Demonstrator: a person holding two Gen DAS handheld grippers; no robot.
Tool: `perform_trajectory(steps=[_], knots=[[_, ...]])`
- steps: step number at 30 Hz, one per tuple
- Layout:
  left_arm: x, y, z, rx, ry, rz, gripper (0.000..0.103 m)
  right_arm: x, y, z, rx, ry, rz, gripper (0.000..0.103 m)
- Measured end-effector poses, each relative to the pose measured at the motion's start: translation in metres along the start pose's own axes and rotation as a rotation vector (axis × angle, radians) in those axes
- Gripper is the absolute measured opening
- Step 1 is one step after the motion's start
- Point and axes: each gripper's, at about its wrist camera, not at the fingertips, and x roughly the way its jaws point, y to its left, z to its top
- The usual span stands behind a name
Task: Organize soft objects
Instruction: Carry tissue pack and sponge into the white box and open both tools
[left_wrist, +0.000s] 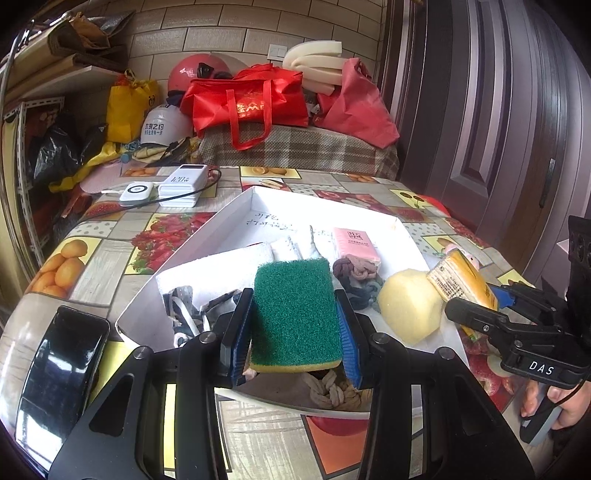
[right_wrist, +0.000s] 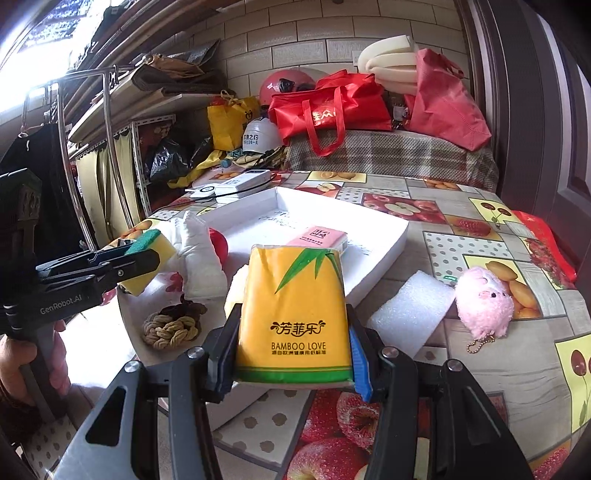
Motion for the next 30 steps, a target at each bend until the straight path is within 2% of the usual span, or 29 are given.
perform_trajectory(steps=[11,17,25,30], knots=[[0.014,0.011,0.007,-0.035,0.03,-0.002,0.041,0.022,0.022,0.01,-0.032,0.033,0.056,0.05],[0.029,0.008,0.015,-0.016,0.042,0.017,0.041,0.032,0.019,0.012,0.004,0.06,0.083,0.05],[0.045,0.012,0.021,-0.065,0.062,0.021,0.041,0.05,0.002,0.015,0.12,0.112,0.123,0.05],[0.051,0.013,0.024,-0.089,0.068,0.038,0.041,0.055,0.005,0.019,0.111,0.116,0.096,0.05]])
